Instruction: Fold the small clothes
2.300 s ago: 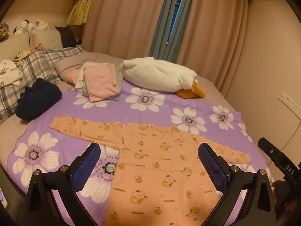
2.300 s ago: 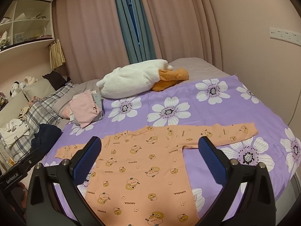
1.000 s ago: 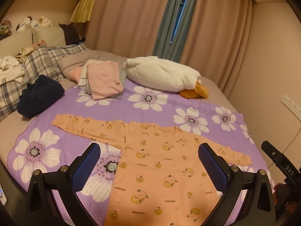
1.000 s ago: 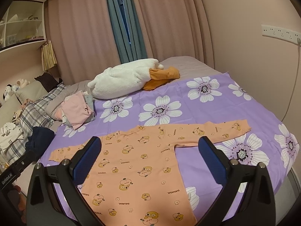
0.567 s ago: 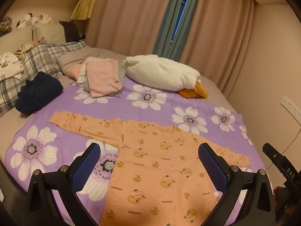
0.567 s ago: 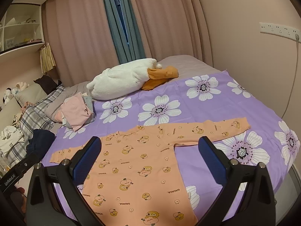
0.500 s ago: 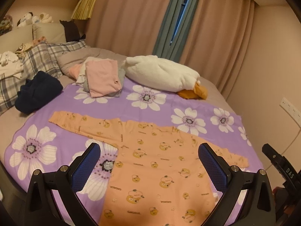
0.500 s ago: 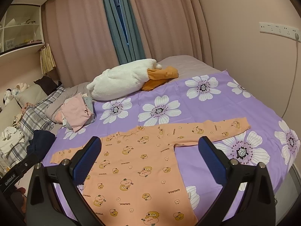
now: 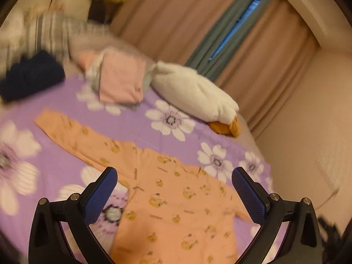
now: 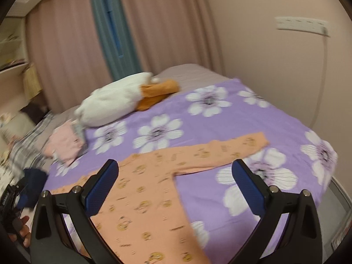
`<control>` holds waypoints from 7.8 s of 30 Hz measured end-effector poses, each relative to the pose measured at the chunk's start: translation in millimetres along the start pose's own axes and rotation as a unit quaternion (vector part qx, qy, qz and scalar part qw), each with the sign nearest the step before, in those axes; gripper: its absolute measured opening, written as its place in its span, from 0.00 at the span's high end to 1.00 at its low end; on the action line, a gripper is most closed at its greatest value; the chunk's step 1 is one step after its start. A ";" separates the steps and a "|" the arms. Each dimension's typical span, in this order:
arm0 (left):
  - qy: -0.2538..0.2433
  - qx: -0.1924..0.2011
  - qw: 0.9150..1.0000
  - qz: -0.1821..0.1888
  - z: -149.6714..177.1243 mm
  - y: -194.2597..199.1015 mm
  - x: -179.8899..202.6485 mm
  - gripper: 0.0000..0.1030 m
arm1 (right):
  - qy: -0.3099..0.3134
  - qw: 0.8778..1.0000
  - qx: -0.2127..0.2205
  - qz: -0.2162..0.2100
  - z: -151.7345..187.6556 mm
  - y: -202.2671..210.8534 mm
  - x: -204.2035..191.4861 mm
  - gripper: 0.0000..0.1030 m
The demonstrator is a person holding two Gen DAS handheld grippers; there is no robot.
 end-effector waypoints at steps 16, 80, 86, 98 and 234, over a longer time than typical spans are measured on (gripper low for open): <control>-0.145 -0.235 0.960 -0.048 122.2 -186.9 -16.5 0.36 | -0.190 0.979 -0.012 0.067 12.1 -20.4 118.6 0.00; -0.128 -0.206 0.967 -0.081 118.6 -201.1 -27.8 0.91 | -0.107 0.925 -0.240 -0.274 51.6 -285.5 -128.6 0.32; -0.105 -0.213 0.965 -0.109 113.4 -189.3 -28.2 0.87 | -0.050 0.973 -0.173 -0.144 51.4 -229.3 -40.5 0.14; -0.040 -0.184 0.979 0.072 95.2 -139.9 50.6 0.30 | -0.037 0.979 -0.201 0.016 98.1 -257.7 34.0 0.29; 0.197 -0.092 0.953 -0.210 -45.3 -199.0 -211.7 0.97 | 0.102 0.970 -0.220 0.020 115.4 -308.8 12.7 0.26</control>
Point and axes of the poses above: each gripper's, at about its wrist camera, not at the fingertips, and y roughly against the way its jaws point, x to its right, z to its underside, the point moved 8 cm from there along -y, roughly the way its jaws point, and after that the axes turned 10 degrees about -z, right-handed, at the moved point
